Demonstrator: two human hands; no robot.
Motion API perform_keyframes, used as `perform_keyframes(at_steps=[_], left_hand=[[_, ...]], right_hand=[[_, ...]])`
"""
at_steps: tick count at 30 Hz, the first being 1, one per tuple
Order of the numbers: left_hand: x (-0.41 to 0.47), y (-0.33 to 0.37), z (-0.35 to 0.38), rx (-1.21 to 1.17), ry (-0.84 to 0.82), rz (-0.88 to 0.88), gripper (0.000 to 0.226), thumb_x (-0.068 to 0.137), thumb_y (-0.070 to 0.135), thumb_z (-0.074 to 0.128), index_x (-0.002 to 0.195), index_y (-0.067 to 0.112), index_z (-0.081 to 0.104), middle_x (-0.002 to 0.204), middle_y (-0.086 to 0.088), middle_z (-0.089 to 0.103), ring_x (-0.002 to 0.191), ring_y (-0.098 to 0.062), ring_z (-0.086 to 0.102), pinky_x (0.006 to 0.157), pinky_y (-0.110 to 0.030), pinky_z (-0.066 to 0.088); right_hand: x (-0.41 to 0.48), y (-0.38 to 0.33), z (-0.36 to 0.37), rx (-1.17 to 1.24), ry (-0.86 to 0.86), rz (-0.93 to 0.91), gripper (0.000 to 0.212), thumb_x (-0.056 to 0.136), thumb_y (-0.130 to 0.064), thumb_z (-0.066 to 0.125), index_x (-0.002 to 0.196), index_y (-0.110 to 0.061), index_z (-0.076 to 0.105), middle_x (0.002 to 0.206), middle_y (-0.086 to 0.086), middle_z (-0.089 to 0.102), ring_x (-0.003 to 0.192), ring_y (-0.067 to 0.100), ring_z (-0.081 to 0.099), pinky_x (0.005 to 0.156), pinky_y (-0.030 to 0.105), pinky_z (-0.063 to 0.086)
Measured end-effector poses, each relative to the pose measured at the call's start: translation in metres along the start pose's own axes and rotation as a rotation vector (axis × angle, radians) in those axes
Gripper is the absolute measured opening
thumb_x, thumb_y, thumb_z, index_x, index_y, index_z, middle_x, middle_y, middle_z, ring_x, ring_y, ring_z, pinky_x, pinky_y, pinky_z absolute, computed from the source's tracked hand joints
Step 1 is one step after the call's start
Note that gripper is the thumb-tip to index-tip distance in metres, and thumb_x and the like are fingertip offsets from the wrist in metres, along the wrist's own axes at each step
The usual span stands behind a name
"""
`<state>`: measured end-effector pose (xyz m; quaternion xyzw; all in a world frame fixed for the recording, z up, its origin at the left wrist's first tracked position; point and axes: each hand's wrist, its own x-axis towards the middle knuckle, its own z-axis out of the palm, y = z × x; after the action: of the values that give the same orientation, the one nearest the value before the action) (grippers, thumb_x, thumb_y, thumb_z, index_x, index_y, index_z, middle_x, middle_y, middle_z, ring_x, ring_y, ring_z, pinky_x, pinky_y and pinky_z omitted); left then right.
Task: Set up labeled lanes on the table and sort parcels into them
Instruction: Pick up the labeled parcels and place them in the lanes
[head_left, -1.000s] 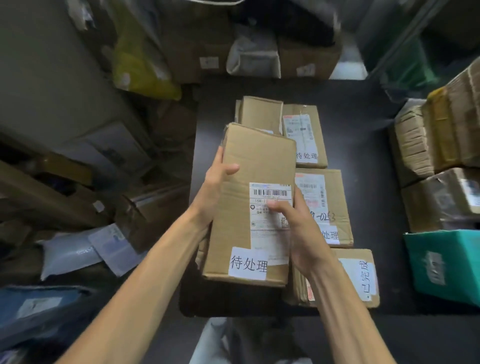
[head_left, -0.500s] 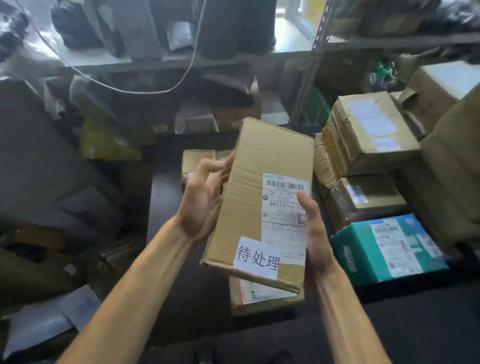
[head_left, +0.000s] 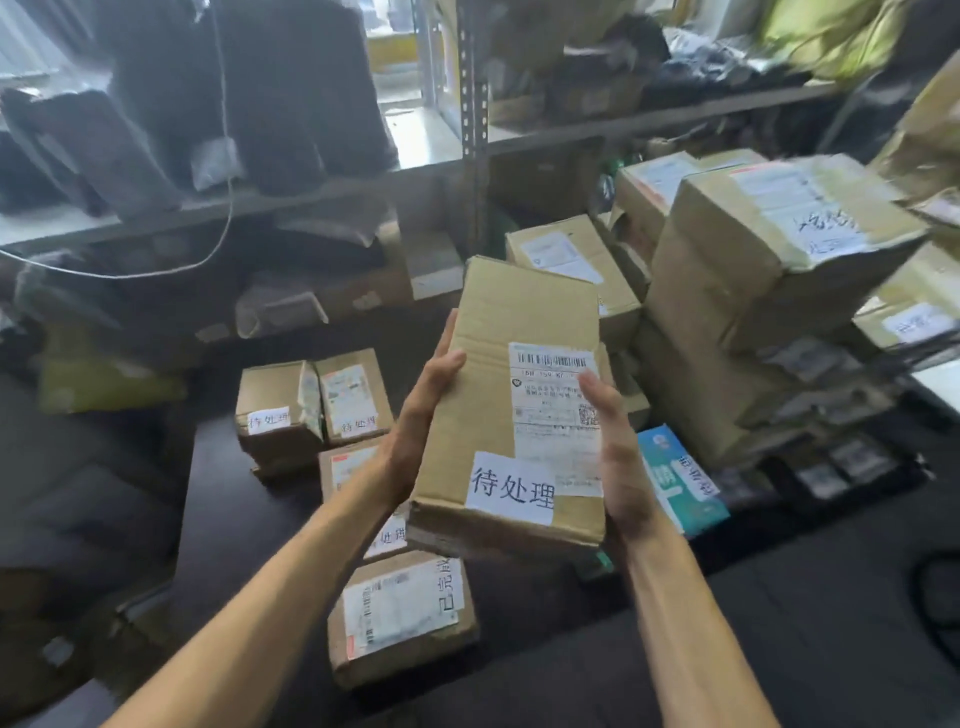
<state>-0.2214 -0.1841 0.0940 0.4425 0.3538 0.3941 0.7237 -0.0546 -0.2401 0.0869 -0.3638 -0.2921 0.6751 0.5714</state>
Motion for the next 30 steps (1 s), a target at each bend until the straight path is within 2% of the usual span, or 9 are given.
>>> perform_keyframes(at_steps=[2,6,9,11,13,16,20,24,30], left_hand=[[0.010,-0.019,0.006,-0.086,0.009,0.009,0.088,0.081,0.045,0.060,0.157,0.013,0.028,0.127,-0.016,0.062,0.098,-0.024,0.071,0.073,-0.034,0.060],[0.032,-0.046,0.026,-0.090,0.001,-0.036,0.084,0.085,0.038,0.061,0.157,0.008,0.028,0.115,-0.013,0.067,0.090,-0.020,0.074,0.068,-0.031,0.059],[0.041,-0.060,0.046,-0.048,-0.012,-0.028,0.083,0.082,0.040,0.059,0.156,0.014,0.032,0.134,-0.024,0.060,0.119,-0.037,0.063,0.090,-0.046,0.056],[0.047,-0.065,0.059,0.031,0.007,0.030,0.078,0.082,0.038,0.055,0.155,0.021,0.034,0.143,-0.027,0.053,0.126,-0.041,0.056,0.104,-0.058,0.048],[0.057,-0.073,0.068,0.052,0.035,0.061,0.076,0.082,0.036,0.054,0.155,0.025,0.036,0.144,-0.026,0.051,0.129,-0.042,0.052,0.110,-0.065,0.040],[0.071,-0.086,0.074,0.119,0.126,0.074,0.077,0.080,0.040,0.058,0.154,0.035,0.037,0.151,-0.017,0.049,0.140,-0.042,0.044,0.113,-0.067,0.033],[0.086,-0.100,0.084,0.101,0.284,0.062,0.078,0.070,0.049,0.063,0.145,0.056,0.042,0.161,0.004,0.037,0.151,-0.025,0.032,0.121,-0.060,0.024],[0.094,-0.118,0.095,0.084,0.346,0.129,0.083,0.075,0.046,0.065,0.153,0.036,0.039,0.156,-0.016,0.041,0.140,-0.043,0.044,0.111,-0.071,0.033],[0.098,-0.139,0.108,0.059,0.420,0.151,0.080,0.077,0.042,0.062,0.153,0.025,0.042,0.144,-0.021,0.054,0.130,-0.046,0.053,0.106,-0.072,0.039]], right_hand=[[0.003,-0.010,-0.016,-0.033,-0.009,0.027,0.076,0.092,-0.049,0.065,0.156,-0.019,0.035,0.150,0.019,0.052,0.137,0.041,0.051,0.115,0.063,0.035],[0.004,-0.022,-0.047,-0.102,0.037,0.082,0.072,0.094,-0.049,0.063,0.156,-0.021,0.037,0.151,0.017,0.052,0.138,0.041,0.050,0.116,0.063,0.033],[-0.003,-0.030,-0.068,-0.067,0.055,0.061,0.062,0.101,-0.040,0.055,0.156,-0.021,0.035,0.151,0.018,0.052,0.137,0.040,0.051,0.114,0.060,0.038],[-0.009,-0.036,-0.080,-0.076,0.063,0.037,0.053,0.104,-0.035,0.045,0.155,-0.021,0.037,0.149,0.018,0.054,0.135,0.039,0.054,0.110,0.058,0.042],[-0.010,-0.044,-0.089,-0.094,0.062,0.036,0.052,0.105,-0.033,0.044,0.155,-0.021,0.036,0.149,0.019,0.053,0.136,0.040,0.053,0.111,0.058,0.041],[-0.001,-0.052,-0.106,-0.075,0.071,0.089,0.062,0.102,-0.036,0.052,0.157,-0.016,0.030,0.154,0.022,0.046,0.140,0.044,0.047,0.114,0.063,0.038],[0.012,-0.062,-0.129,-0.148,0.031,0.123,0.058,0.101,-0.034,0.054,0.155,-0.021,0.037,0.149,0.019,0.052,0.136,0.043,0.052,0.113,0.066,0.037],[0.022,-0.070,-0.149,-0.258,0.038,0.090,0.058,0.095,-0.027,0.059,0.151,-0.026,0.042,0.143,0.014,0.061,0.129,0.038,0.059,0.110,0.064,0.042],[0.034,-0.074,-0.168,-0.509,0.033,0.038,0.063,0.088,-0.031,0.066,0.147,-0.035,0.045,0.139,-0.002,0.064,0.129,0.023,0.061,0.112,0.057,0.044]])
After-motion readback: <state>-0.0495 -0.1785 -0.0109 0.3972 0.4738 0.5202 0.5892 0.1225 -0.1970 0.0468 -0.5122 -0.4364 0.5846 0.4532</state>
